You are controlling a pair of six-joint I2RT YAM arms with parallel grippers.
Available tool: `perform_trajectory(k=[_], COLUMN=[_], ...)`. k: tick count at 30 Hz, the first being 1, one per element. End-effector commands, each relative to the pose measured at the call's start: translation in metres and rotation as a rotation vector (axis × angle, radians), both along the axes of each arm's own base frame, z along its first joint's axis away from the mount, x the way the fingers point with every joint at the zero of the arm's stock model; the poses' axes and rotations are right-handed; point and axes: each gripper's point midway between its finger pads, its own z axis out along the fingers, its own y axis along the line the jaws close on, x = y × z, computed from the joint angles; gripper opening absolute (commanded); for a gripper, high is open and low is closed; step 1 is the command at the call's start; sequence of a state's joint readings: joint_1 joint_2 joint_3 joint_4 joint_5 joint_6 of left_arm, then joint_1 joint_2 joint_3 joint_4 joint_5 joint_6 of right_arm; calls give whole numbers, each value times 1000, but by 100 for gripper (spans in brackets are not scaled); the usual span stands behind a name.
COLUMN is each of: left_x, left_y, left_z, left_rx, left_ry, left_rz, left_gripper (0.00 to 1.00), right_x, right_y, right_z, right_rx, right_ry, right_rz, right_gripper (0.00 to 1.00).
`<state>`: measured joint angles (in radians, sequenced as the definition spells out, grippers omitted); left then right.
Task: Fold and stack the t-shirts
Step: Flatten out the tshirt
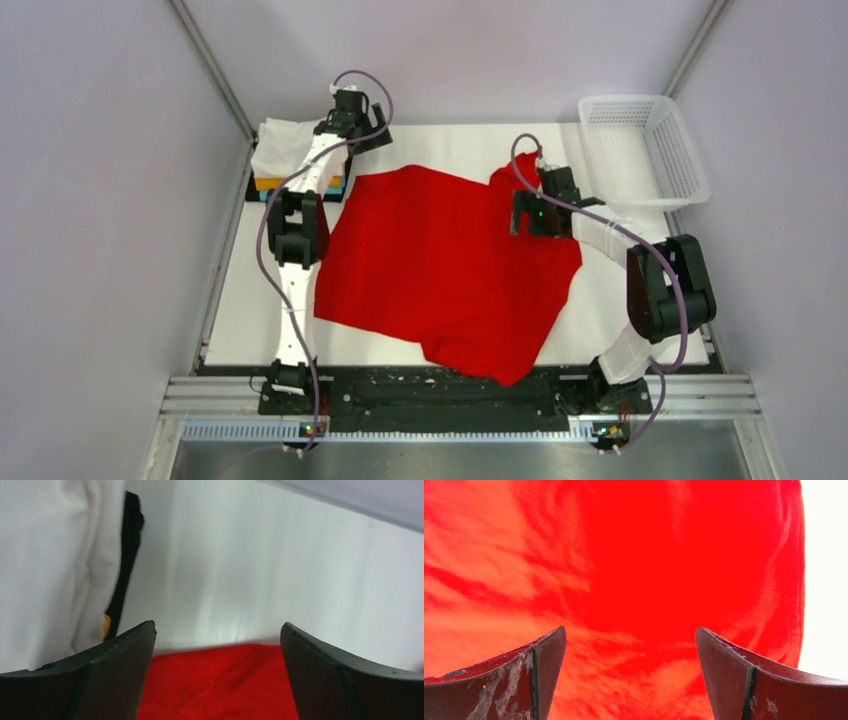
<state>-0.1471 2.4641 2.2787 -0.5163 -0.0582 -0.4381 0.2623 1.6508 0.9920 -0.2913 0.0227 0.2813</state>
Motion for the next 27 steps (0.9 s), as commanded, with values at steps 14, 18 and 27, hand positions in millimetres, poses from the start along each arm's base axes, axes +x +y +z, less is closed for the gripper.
perform_trajectory(k=[14,18,27], left_x=[-175,-210,-265], left_y=[-114,-115,-90], left_z=[38,-10,-77], left_rx=[-173,-174,-118], left_ry=[48,199,428], left_rz=[-289,-304,-243], left_gripper=[99,99,99], right_x=[164,191,273], right_y=[66,73,68], right_z=[74,59,45], right_rx=[345,377,309], right_ry=[-342,-364,-522], right_rz=[-111,-136,-212], right_gripper=[99,99,99])
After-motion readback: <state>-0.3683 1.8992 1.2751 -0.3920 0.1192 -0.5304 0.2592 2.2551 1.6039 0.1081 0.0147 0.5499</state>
